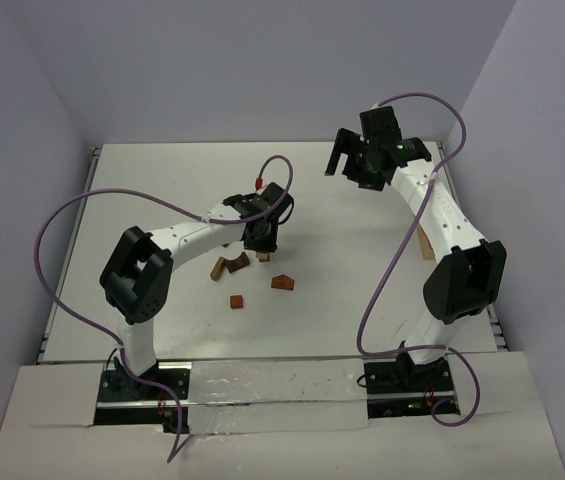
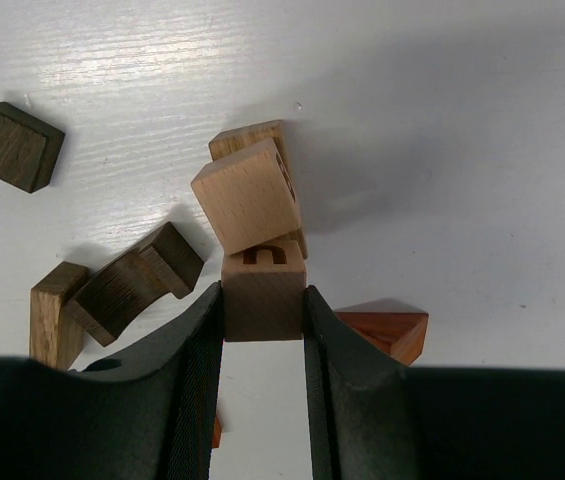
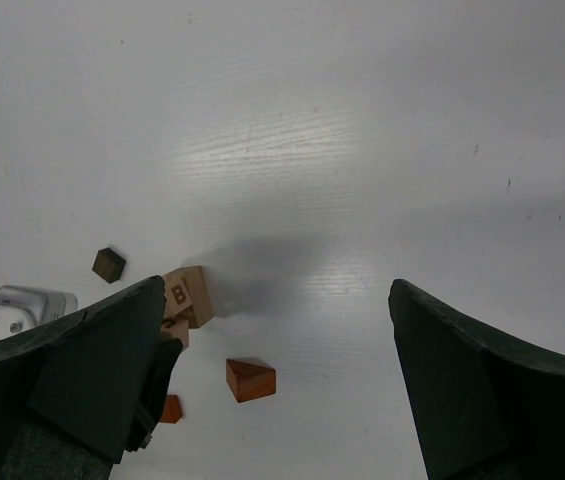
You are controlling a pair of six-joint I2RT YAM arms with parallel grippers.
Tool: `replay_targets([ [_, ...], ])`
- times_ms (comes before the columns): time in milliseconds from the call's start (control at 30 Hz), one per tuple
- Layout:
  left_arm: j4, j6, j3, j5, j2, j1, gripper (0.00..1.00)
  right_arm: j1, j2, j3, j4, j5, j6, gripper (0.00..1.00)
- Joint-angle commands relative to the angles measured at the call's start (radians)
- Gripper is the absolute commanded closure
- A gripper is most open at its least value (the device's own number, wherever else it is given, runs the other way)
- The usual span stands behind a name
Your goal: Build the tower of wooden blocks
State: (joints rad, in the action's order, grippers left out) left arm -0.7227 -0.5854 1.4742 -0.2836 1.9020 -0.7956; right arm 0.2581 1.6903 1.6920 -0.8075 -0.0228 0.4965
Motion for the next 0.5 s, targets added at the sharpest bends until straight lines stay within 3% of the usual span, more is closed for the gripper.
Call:
replay_targets([
  [0, 0.02, -0.018, 0.049, -0.002, 0.013, 0.01, 1.0, -0.007, -0.037, -0.012, 0.034, -0.007, -0.001, 0.0],
  [467, 0.034, -0.04, 0.061, 0.004, 0.024, 0.016, 1.0, -0.006, -0.041, -0.022, 0.039, -0.019, -0.001, 0.0],
])
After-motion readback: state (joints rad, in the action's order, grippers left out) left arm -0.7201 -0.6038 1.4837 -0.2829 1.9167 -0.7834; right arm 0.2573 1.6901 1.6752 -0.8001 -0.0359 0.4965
